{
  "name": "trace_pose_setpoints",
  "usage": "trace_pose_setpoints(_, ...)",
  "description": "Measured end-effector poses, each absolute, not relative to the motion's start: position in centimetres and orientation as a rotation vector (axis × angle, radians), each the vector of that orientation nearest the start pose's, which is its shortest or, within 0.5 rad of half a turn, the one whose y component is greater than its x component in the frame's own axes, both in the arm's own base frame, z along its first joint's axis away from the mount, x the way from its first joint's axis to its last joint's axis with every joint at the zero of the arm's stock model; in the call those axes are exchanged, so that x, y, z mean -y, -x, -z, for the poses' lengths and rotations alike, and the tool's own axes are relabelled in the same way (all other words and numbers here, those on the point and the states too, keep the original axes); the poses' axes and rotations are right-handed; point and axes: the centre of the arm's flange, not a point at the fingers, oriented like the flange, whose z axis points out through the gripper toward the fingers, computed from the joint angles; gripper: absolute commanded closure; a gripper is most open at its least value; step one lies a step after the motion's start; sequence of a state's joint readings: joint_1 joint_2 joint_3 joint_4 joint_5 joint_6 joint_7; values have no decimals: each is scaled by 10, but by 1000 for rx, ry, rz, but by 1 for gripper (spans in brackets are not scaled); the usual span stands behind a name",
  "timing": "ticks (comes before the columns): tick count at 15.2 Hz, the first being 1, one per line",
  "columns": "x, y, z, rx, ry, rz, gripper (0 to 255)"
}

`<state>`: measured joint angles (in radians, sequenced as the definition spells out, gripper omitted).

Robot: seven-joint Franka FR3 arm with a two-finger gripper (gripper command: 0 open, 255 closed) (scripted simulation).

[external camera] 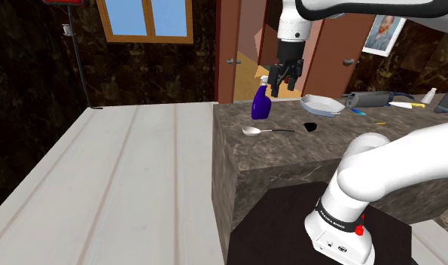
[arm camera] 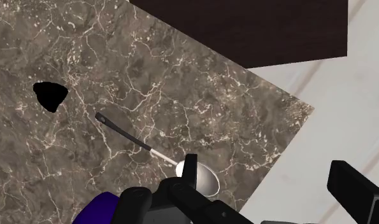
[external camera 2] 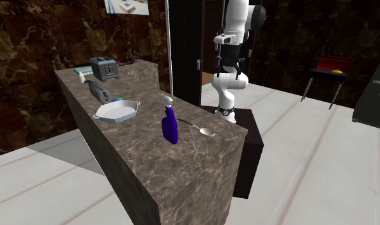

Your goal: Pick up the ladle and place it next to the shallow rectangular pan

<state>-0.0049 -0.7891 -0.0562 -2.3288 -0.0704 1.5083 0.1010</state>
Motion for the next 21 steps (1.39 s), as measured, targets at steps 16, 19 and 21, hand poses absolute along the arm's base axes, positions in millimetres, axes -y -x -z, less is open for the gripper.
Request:
trace_pose_setpoints(16, 136, -317, -453, 866, 3093, 58, 0)
trace_pose_setpoints(19, 153, -331, -421, 1098, 3024, 81, 0)
trace_pose_setpoints(21, 166, -343, -402, 1251, 2969, 98, 0)
